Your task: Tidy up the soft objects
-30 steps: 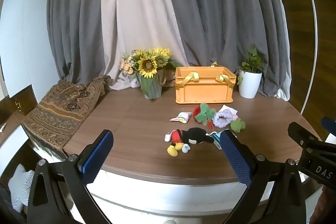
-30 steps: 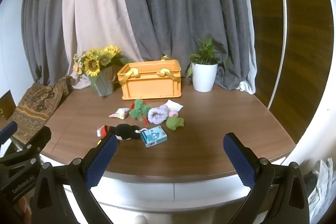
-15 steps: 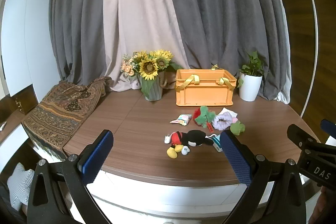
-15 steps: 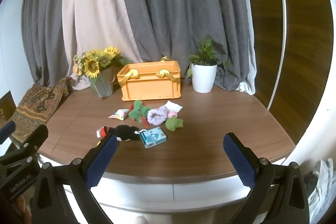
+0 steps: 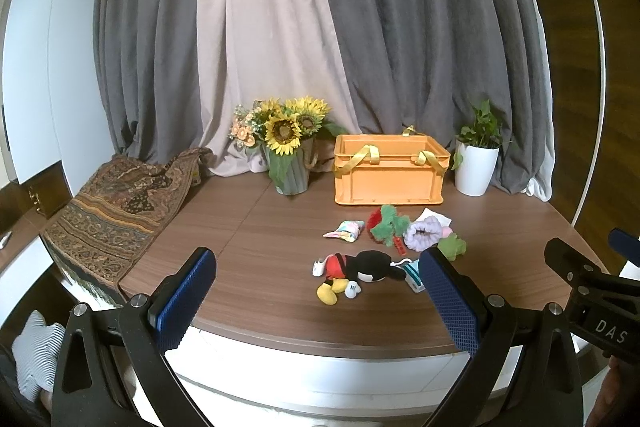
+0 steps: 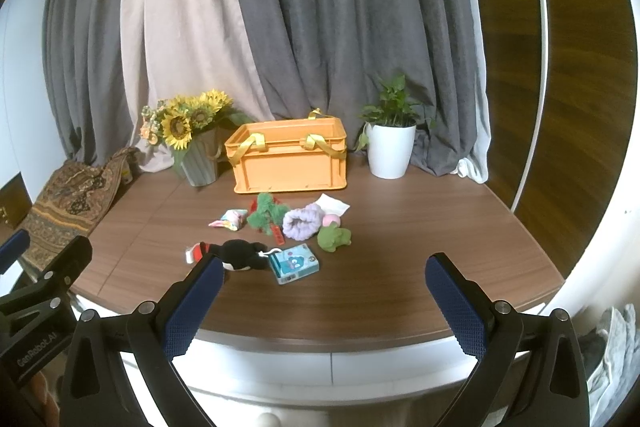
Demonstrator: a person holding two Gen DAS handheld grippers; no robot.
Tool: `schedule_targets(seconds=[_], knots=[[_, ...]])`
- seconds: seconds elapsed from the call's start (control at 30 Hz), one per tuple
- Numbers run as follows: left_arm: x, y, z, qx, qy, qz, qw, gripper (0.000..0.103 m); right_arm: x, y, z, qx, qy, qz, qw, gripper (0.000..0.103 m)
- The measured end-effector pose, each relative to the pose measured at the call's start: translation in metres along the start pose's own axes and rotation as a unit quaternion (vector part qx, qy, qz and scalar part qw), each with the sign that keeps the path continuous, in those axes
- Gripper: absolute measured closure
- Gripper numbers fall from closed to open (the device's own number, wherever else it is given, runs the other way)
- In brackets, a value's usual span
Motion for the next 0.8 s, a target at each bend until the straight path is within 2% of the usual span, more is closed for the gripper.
schedule_targets(seconds=[0.8], knots=[[-0.0063,0.0002,-0.0012,0.003,-0.007,-0.001,1.0000,0.000,0.0031,0.0037,-0.0013,0.000,0.002,0.003,1.000,0.001]])
Point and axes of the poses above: each gripper's, at about its wrist camera, not at the fingertips, and x roughly against the way its jaws point, z to its left, y to its top, the point moved 6 cm from there along -x, roughly the way its jaws point, and after that the axes turned 4 degrees about z, right-handed, at the moved point
